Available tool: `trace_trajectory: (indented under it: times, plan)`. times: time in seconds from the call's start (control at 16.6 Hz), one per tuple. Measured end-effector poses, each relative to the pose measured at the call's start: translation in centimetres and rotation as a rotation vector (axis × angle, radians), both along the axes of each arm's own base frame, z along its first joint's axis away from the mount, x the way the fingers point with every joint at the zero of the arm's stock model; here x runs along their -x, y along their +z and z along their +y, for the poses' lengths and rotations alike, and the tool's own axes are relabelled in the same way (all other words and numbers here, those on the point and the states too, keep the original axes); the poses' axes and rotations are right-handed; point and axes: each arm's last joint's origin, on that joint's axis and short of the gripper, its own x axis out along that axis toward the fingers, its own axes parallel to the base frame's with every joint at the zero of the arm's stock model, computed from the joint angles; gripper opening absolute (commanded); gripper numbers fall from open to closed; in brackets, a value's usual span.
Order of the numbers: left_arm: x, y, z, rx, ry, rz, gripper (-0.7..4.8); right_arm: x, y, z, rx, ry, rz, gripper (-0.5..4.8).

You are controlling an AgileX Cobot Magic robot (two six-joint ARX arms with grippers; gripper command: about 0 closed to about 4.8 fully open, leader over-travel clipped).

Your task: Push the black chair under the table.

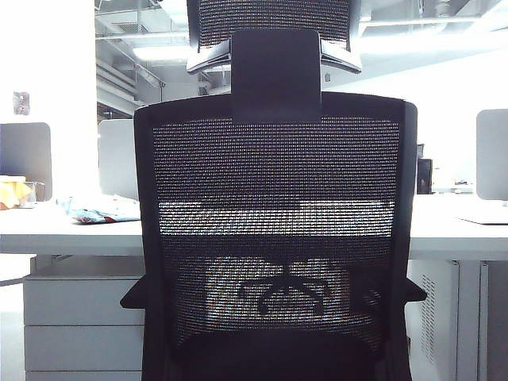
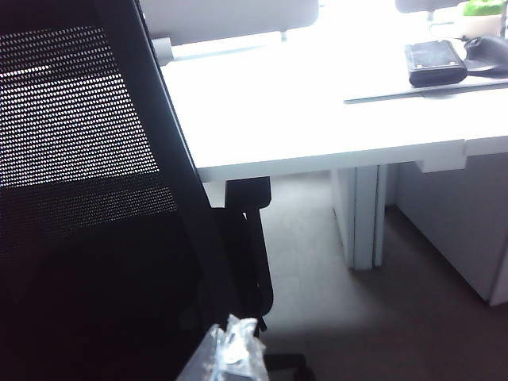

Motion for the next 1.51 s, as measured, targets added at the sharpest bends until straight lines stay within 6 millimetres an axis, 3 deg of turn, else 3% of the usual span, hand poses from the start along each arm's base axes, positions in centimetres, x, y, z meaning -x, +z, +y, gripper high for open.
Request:
trace_trajectory:
  times: [1.51]
  plan:
    - [0.0, -0.03, 0.0, 0.0, 0.0, 0.003, -0.05, -0.07, -0.04, 0.36, 0.03, 0.073, -0.035, -0.05]
